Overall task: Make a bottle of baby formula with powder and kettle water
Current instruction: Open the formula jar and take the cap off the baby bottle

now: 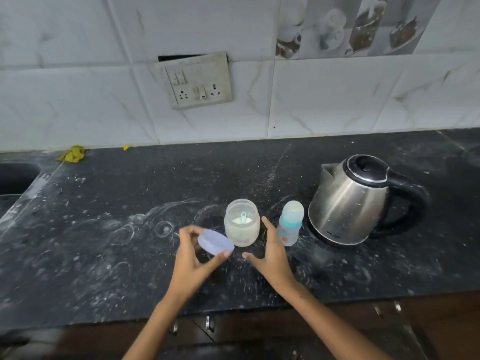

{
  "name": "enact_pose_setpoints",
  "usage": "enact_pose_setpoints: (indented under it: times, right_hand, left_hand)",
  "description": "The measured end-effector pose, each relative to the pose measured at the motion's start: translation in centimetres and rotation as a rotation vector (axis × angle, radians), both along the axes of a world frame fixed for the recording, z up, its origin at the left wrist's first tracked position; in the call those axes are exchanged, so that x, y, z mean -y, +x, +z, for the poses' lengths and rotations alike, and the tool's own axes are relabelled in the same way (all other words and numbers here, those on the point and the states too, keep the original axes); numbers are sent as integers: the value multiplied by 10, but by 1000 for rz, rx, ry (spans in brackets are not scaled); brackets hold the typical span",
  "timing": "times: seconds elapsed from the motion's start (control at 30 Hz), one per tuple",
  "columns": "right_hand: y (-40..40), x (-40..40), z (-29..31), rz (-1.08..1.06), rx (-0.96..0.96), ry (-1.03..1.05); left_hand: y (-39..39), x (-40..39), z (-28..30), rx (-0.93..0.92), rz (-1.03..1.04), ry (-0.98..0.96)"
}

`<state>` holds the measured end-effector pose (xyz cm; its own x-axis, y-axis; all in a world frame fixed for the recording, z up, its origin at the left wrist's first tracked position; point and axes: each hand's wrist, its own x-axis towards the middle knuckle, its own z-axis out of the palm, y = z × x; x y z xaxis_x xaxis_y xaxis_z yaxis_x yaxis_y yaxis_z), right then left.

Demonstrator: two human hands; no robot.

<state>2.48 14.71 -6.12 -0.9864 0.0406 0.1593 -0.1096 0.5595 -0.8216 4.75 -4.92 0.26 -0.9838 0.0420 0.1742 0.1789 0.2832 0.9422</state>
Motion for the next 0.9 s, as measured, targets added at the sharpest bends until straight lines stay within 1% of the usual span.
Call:
enact_pose_setpoints:
  times: [0.1, 0.2, 0.33, 0.37, 0.47, 0.53, 0.67, 0.73, 0.83, 0.9]
  right_hand:
    - [22, -10, -5, -19, -41, 20]
    - [35, -23, -10, -54, -65, 18]
    - [40, -37, -7, -165, -119, -30]
    - [40, -41, -5, -199, -137, -39]
    - [36, -50, 0, -305, -178, -85]
    - [27, -57, 0, -338, -140, -133]
    - [6, -63, 4, -205, 8, -192]
    - [-3, -62, 9, -166, 43, -205]
    - [-12, -69, 13, -147, 74, -273]
    - [-17, -77, 17, -64, 131, -294]
  left_hand:
    - [19, 0, -41, 35, 20, -130]
    - [24, 2, -67, 29, 7, -266]
    - [25, 3, -70, -51, -25, -478]
    - [25, 2, -68, -79, -32, -507]
    - [29, -14, -46, -144, -32, -453]
    - [28, -35, -26, -197, -57, -375]
    - [2, -80, 6, -304, -178, -283]
    - [-20, -95, 12, -290, -244, -275]
    - [-53, -112, 13, -185, -349, -321]
    - [-72, -118, 13, -135, -414, -326]
